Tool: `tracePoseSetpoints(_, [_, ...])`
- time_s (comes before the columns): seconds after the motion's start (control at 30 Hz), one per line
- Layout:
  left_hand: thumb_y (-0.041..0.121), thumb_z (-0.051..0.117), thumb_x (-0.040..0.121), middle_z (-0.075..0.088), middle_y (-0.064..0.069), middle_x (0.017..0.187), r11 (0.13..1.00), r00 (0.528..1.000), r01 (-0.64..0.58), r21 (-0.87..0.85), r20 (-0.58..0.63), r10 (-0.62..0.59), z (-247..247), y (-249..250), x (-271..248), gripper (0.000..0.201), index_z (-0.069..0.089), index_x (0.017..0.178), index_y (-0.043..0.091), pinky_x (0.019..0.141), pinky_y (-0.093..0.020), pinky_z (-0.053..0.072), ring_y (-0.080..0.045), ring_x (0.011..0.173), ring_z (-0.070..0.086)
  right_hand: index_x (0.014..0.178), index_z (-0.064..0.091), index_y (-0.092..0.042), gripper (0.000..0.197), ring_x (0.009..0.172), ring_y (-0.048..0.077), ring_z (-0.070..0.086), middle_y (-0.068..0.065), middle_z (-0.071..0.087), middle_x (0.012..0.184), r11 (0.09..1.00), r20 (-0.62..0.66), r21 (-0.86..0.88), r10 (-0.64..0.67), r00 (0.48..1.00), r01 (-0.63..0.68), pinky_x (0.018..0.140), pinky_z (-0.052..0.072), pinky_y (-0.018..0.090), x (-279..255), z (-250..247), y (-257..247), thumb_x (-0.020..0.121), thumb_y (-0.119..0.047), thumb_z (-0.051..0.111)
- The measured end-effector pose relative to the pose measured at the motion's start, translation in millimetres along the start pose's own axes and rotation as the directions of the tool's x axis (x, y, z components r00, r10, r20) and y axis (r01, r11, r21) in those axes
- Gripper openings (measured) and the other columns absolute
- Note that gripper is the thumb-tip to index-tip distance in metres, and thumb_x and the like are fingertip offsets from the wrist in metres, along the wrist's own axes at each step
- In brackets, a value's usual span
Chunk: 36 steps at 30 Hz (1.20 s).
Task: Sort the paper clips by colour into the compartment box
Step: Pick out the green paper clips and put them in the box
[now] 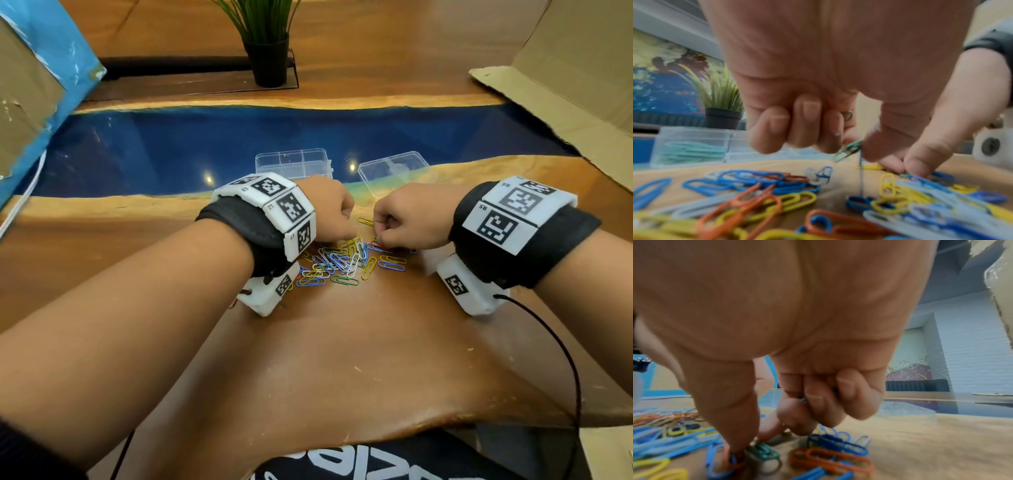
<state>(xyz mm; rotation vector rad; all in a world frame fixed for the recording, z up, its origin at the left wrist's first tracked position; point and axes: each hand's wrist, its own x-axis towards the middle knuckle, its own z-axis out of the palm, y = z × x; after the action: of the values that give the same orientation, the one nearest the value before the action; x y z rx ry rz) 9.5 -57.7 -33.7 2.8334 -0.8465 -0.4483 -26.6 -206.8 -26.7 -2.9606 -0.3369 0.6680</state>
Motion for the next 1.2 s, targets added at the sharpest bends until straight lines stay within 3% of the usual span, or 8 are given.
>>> tracePoseSetpoints(0.13, [0.027, 0.055, 0.084, 0.068, -0.001, 0.08, 0.994, 0.999, 0.006, -0.109, 0.054, 0.0, -5.8, -9.3, 0.3, 0.02, 0.053, 0.066, 0.019, 0.065, -0.025, 0.044, -0.017, 0.074, 0.054, 0.079, 0.058, -0.022, 0.008, 0.066, 0.008, 0.049, -0.011, 0.054, 0.063, 1.0, -0.022, 0.017, -0.006, 1.0, 0.006, 0.058, 0.037, 0.016, -0.1, -0.1, 0.6, 0.086, -0.023, 0.056])
tracePoseSetpoints(0.4, [0.04, 0.059, 0.088, 0.05, 0.007, 0.065, 0.969, 0.995, 0.026, -0.247, 0.096, -0.003, -11.6, -30.1, -9.4, 0.028, 0.05, 0.069, 0.021, 0.055, -0.022, 0.033, -0.007, 0.058, 0.042, 0.085, 0.061, -0.017, 0.01, 0.071, 0.015, 0.053, -0.006, 0.06, 0.073, 0.996, -0.063, 0.092, -0.009, 0.998, 0.015, 0.06, 0.04, 0.022, -3.7, -4.0, -0.2, 0.087, -0.023, 0.053])
tracePoseSetpoints(0.57, [0.022, 0.058, 0.091, 0.046, 0.001, 0.056, 0.811, 0.989, 0.078, -0.58, 0.146, 0.01, -7.9, -35.8, -14.9, 0.027, 0.048, 0.066, 0.019, 0.05, -0.023, 0.032, -0.011, 0.045, 0.04, 0.083, 0.055, -0.019, 0.02, 0.046, 0.01, 0.05, 0.0, 0.063, 0.066, 0.853, 0.078, 0.519, -0.108, 0.991, 0.053, 0.054, 0.045, 0.026, -7.8, -2.2, -7.1, 0.087, 0.0, 0.049])
tracePoseSetpoints(0.77, [0.006, 0.044, 0.097, 0.055, 0.002, 0.056, 0.707, 0.97, 0.147, -0.691, 0.24, 0.033, -2.8, -36.5, -22.4, 0.023, 0.049, 0.077, 0.016, 0.039, -0.015, 0.04, -0.005, 0.04, 0.051, 0.084, 0.061, -0.017, 0.031, 0.066, 0.019, 0.061, 0.003, 0.058, 0.074, 0.802, 0.162, 0.597, -0.142, 0.976, 0.018, 0.054, 0.052, 0.017, -7.4, 4.3, -15.5, 0.092, 0.004, 0.04])
tracePoseSetpoints(0.93, [0.025, 0.048, 0.073, 0.043, -0.009, 0.063, 0.821, 0.946, 0.226, -0.523, 0.319, -0.057, -3.4, -19.5, -33.0, 0.01, 0.055, 0.07, 0.018, 0.047, -0.021, 0.037, -0.022, 0.052, 0.042, 0.073, 0.054, -0.015, 0.01, 0.055, 0.016, 0.049, 0.0, 0.051, 0.066, 0.834, 0.162, 0.551, -0.099, 0.982, -0.007, 0.046, 0.04, 0.019, -8.3, -1.3, -24.8, 0.076, -0.02, 0.046])
tracePoseSetpoints(1.03, [0.029, 0.055, 0.082, 0.05, 0.004, 0.059, 0.97, 0.978, 0.027, -0.242, 0.206, 0.024, -0.3, -6.4, -38.8, 0.013, 0.059, 0.071, 0.023, 0.05, -0.021, 0.034, -0.014, 0.054, 0.046, 0.081, 0.06, -0.016, 0.013, 0.053, 0.011, 0.046, -0.005, 0.051, 0.063, 0.906, 0.079, 0.423, -0.012, 0.997, -0.023, 0.051, 0.038, 0.019, -6.6, -7.4, -16.1, 0.078, -0.028, 0.055])
tracePoseSetpoints(1.1, [0.032, 0.064, 0.079, 0.049, 0.008, 0.053, 0.992, 0.985, -0.085, -0.095, 0.142, 0.098, 1.8, 1.8, -40.4, 0.007, 0.064, 0.076, 0.025, 0.049, -0.02, 0.03, -0.004, 0.053, 0.045, 0.084, 0.063, -0.022, 0.006, 0.048, 0.001, 0.049, -0.009, 0.053, 0.058, 0.962, -0.001, 0.272, -0.005, 1.0, 0.005, 0.046, 0.035, 0.009, -7.0, -8.3, -11.5, 0.085, -0.026, 0.059])
tracePoseSetpoints(1.2, [0.036, 0.071, 0.075, 0.048, 0.012, 0.054, 0.984, 0.976, -0.177, 0.019, 0.136, 0.173, 5.8, 8.1, -36.9, 0.013, 0.068, 0.082, 0.025, 0.049, -0.017, 0.029, -0.001, 0.054, 0.044, 0.083, 0.061, -0.025, 0.01, 0.052, 0.005, 0.05, -0.008, 0.052, 0.057, 0.989, -0.004, 0.147, 0.013, 1.0, -0.012, 0.045, 0.033, 0.015, -6.1, -4.1, -13.3, 0.082, -0.032, 0.068])
